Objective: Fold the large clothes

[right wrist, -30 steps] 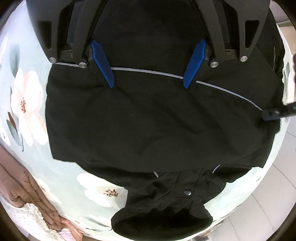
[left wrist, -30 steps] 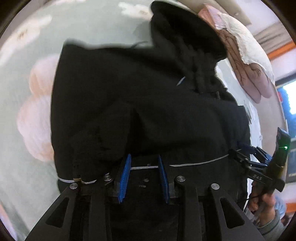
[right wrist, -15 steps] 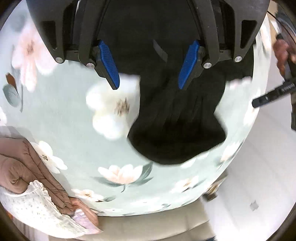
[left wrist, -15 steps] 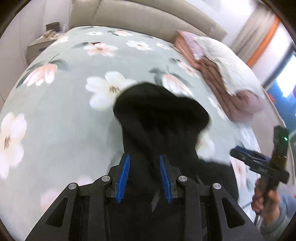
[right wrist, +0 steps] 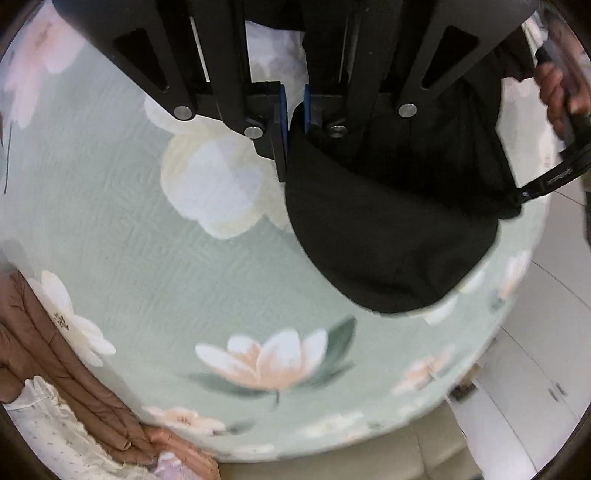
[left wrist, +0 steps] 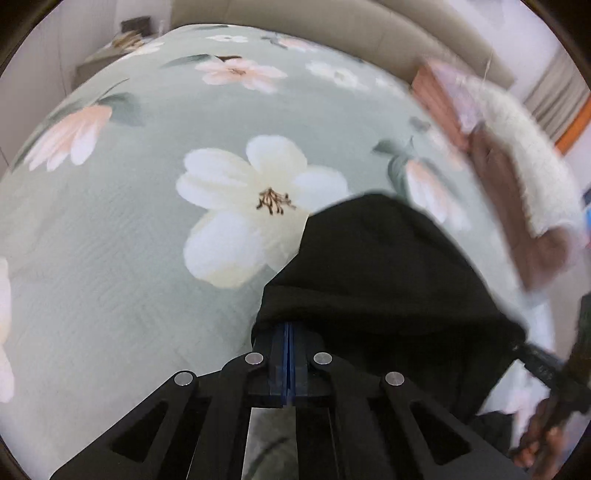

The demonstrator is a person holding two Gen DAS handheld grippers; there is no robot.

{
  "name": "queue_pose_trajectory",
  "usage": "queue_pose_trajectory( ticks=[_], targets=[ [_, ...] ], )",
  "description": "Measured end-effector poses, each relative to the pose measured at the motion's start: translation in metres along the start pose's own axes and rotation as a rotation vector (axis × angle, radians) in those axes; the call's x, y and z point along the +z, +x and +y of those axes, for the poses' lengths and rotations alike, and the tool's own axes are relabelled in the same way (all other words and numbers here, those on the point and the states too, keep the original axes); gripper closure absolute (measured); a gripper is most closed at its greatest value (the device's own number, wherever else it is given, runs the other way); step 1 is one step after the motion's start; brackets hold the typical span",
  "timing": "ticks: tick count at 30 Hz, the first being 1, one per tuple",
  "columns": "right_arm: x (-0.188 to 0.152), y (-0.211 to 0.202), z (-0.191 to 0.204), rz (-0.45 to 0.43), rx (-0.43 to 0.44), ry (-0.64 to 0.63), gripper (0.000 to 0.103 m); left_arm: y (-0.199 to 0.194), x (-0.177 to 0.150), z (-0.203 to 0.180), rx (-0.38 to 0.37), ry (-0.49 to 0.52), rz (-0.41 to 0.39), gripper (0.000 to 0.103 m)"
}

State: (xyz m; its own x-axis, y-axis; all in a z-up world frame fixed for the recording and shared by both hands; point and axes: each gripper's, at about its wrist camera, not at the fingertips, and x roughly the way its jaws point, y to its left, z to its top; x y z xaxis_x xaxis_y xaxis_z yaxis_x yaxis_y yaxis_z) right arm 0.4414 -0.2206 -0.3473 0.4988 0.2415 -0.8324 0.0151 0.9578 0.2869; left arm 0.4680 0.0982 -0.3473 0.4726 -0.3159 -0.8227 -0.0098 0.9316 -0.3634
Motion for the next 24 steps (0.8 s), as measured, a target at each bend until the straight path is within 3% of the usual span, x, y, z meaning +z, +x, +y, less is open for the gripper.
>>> queue_pose_trajectory(
  ticks=[2, 4, 6, 8, 10, 11, 13, 15, 20, 24],
  targets=[
    [-0.006, -0.017, 0.002, -0.048, 0.056, -0.029, 0.096, -0.023, -0.006, 0.007, -0.066, -0.029, -0.039, 0.103],
    [-0.013, -0.01, 0.01, -0.039, 0.005, -0.09, 0.095, -0.035, -0.015, 0.012, -0.084, -0.047, -0.039, 0.103],
    [-0.019, 0.018, 0.004, 0.032, -0.032, -0.084, 0.095, -0.021, -0.027, 0.02, -0.032, -0.057, 0.013, 0.103],
    [-0.029, 0.056, -0.021, 0.144, -0.043, 0.0, 0.093, 0.008, -0.041, 0.033, 0.021, -0.085, 0.11, 0.102],
    [-0.034, 0.061, -0.04, 0.145, 0.044, 0.098, 0.091, 0.021, -0.054, 0.053, 0.111, -0.121, 0.169, 0.102],
    [-0.034, 0.057, -0.047, 0.152, 0.081, 0.14, 0.091, 0.013, -0.059, 0.064, 0.041, -0.151, 0.137, 0.102],
    [-0.034, 0.047, -0.046, 0.169, 0.081, 0.134, 0.079, -0.01, -0.063, 0.076, 0.026, -0.17, 0.104, 0.102],
    [-0.036, 0.029, -0.039, 0.161, 0.047, 0.081, 0.063, -0.039, -0.063, 0.077, 0.053, -0.113, 0.027, 0.102],
    [-0.034, -0.032, -0.019, 0.065, 0.031, -0.015, 0.053, -0.078, -0.031, 0.033, 0.024, 0.074, -0.065, 0.102],
    [-0.014, -0.037, 0.007, 0.004, 0.058, -0.072, 0.05, -0.067, -0.005, -0.023, -0.027, 0.221, -0.074, 0.1]
  ],
)
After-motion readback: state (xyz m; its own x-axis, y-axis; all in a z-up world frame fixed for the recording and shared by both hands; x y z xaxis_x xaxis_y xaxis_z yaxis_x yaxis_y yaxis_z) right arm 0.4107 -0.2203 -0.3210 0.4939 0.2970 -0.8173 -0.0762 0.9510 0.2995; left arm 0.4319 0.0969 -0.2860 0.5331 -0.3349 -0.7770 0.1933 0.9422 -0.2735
